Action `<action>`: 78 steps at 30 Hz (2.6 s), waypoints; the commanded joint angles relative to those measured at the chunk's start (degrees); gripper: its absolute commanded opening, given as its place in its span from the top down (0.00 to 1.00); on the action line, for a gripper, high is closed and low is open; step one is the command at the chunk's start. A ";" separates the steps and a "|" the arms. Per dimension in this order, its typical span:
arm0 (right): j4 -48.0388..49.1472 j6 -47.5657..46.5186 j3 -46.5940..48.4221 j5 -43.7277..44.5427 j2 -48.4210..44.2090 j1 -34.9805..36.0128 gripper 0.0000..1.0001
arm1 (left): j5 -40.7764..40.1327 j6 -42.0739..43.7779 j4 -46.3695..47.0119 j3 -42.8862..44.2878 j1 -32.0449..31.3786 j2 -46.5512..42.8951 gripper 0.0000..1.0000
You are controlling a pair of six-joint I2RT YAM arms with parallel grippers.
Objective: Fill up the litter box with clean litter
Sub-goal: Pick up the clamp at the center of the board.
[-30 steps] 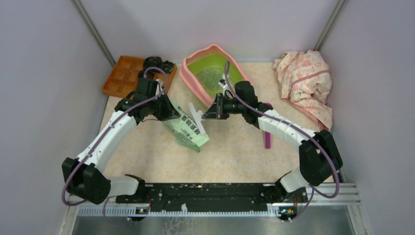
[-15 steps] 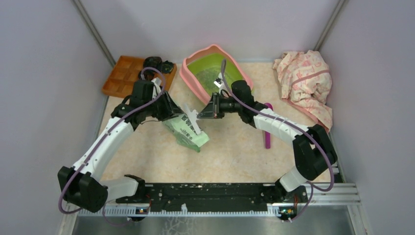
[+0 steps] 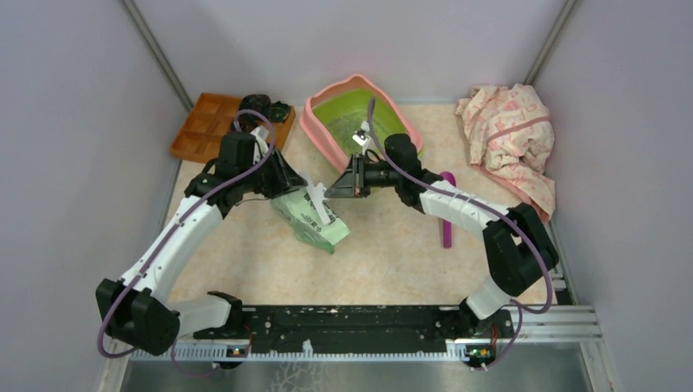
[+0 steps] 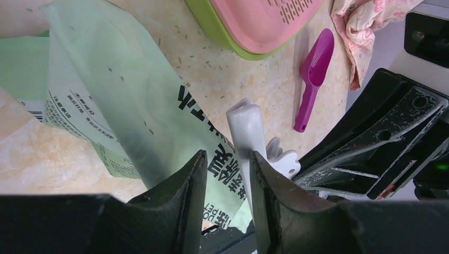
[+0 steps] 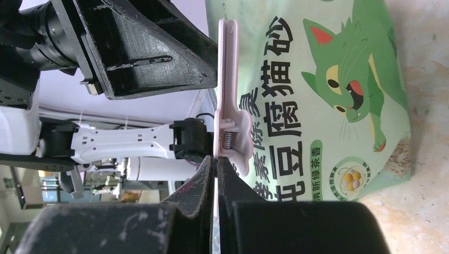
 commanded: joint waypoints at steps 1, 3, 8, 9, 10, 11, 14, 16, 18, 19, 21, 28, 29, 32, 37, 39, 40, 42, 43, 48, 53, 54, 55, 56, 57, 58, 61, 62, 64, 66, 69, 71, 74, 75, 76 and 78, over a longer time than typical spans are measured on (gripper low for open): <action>7.62 2.59 0.70 -3.06 0.09 1.27 1.00 | 0.79 -0.86 2.33 0.08 0.24 -1.79 0.59; 10.54 4.45 0.09 -3.81 0.15 1.29 1.00 | 0.54 -1.14 3.02 0.12 0.18 -2.42 0.59; 14.39 7.18 -0.31 -5.65 0.78 1.29 1.00 | 0.55 -1.72 3.60 0.29 0.18 -2.77 0.59; 14.69 7.38 -0.32 -5.76 0.88 1.38 1.00 | 0.59 -1.86 3.80 0.12 0.20 -2.70 0.59; 14.91 7.53 -0.41 -6.10 1.15 1.38 1.00 | 0.55 -2.03 3.85 0.11 0.17 -2.65 0.59; 15.24 7.71 -0.47 -6.34 1.29 1.42 1.00 | 0.56 -2.21 3.91 0.08 0.17 -2.60 0.59; 17.03 9.00 -1.04 -7.05 1.69 1.47 1.00 | 0.95 -2.90 4.64 -0.21 0.17 -2.59 0.59; 18.85 10.09 -1.48 -7.58 1.94 1.60 1.00 | 1.27 -3.38 5.37 -0.48 0.21 -2.66 0.59; 20.14 10.90 -1.70 -8.05 2.35 1.67 1.00 | 1.12 -3.70 5.50 -0.56 0.17 -2.70 0.59; 20.97 11.37 -1.96 -8.20 2.46 1.72 1.00 | 1.12 -3.91 5.79 -0.72 0.17 -2.83 0.59; 22.47 12.50 -2.48 -8.48 2.73 1.75 1.00 | 0.94 -4.30 6.37 -0.99 0.18 -3.25 0.59; 28.05 16.33 -3.34 -8.98 3.93 1.76 1.00 | 1.51 -4.46 6.94 -1.27 0.23 -3.47 0.67; 29.17 17.18 -3.33 -9.20 4.26 1.81 1.00 | 1.74 -4.50 7.09 -1.36 0.25 -3.48 0.70; 31.44 18.94 -3.50 -9.73 4.97 1.78 1.00 | 1.76 -4.45 7.14 -1.21 0.26 -3.43 0.75; 31.92 19.46 -3.52 -10.56 5.15 1.80 0.89 | 2.31 -4.34 7.40 -0.61 0.26 -3.31 0.79; 33.56 20.59 -3.70 -11.14 5.26 1.78 0.82 | 2.62 -4.29 7.56 -0.58 0.33 -3.25 0.80; 34.35 21.14 -3.81 -11.53 5.19 1.81 0.76 | 2.82 -4.33 7.67 -0.58 0.32 -3.28 0.81; 35.74 22.55 -4.04 -12.22 4.93 1.69 0.67 | 3.11 -4.19 7.79 -0.63 0.32 -3.21 0.81; 36.45 23.15 -4.23 -12.47 4.80 1.63 0.61 | 3.26 -4.12 7.84 -0.54 0.26 -3.28 0.82; 34.77 21.92 -4.98 -13.58 3.81 0.90 0.48 | 4.14 -4.13 8.84 -0.29 0.35 -4.23 0.82; 31.40 19.27 -5.12 -13.37 3.04 0.24 0.47 | 5.96 -4.61 9.50 -0.10 0.77 -4.64 0.82; 30.11 18.59 -4.92 -13.35 2.92 0.24 0.47 | 6.40 -4.78 9.64 -0.14 0.82 -4.69 0.82; 29.31 18.00 -4.75 -13.25 2.90 0.22 0.47 | 6.82 -4.93 9.90 -0.14 0.86 -4.78 0.82; 28.91 17.55 -4.64 -13.12 2.84 0.24 0.47 | 7.12 -5.05 10.11 -0.21 0.87 -4.79 0.82; 28.66 17.31 -4.55 -13.01 2.90 0.19 0.47 | 7.25 -5.14 10.31 -0.29 0.88 -4.79 0.82; 28.67 17.21 -4.54 -12.98 2.86 0.24 0.47 | 7.36 -5.16 10.46 -0.44 0.87 -4.79 0.82; 28.61 17.01 -4.70 -12.89 3.03 0.15 0.47 | 8.01 -5.47 10.75 -0.87 1.11 -4.92 0.82; 28.77 17.04 -4.82 -12.83 3.07 0.08 0.47 | 8.53 -5.70 11.23 -1.19 1.21 -5.02 0.83; 30.38 17.72 -5.13 -12.85 3.14 -0.10 0.47 | 9.53 -6.19 12.41 -1.76 1.34 -5.35 0.83; 33.48 20.18 -5.24 -13.08 3.39 -0.11 0.47 | 10.24 -6.29 12.78 -1.87 1.38 -5.41 0.83; 38.26 23.42 -5.03 -13.57 4.24 -0.11 0.49 | 10.97 -6.46 13.14 -1.90 1.42 -5.46 0.82; 40.30 24.89 -4.66 -13.80 4.76 -0.12 0.51 | 11.82 -6.69 13.69 -2.13 1.40 -5.49 0.83; 43.56 27.00 -4.24 -14.12 5.75 -0.11 0.53 | 12.75 -7.13 14.50 -2.42 1.41 -5.44 0.83; 44.33 27.57 -4.17 -14.26 5.99 -0.11 0.53 | 12.90 -7.18 14.64 -2.49 1.42 -5.41 0.83; 44.84 27.96 -4.10 -14.39 6.17 -0.07 0.54 | 13.26 -7.29 15.00 -2.58 1.44 -5.40 0.83; 45.47 28.43 -4.03 -14.63 6.46 -0.05 0.56 | 13.65 -7.50 15.49 -2.68 1.47 -5.27 0.83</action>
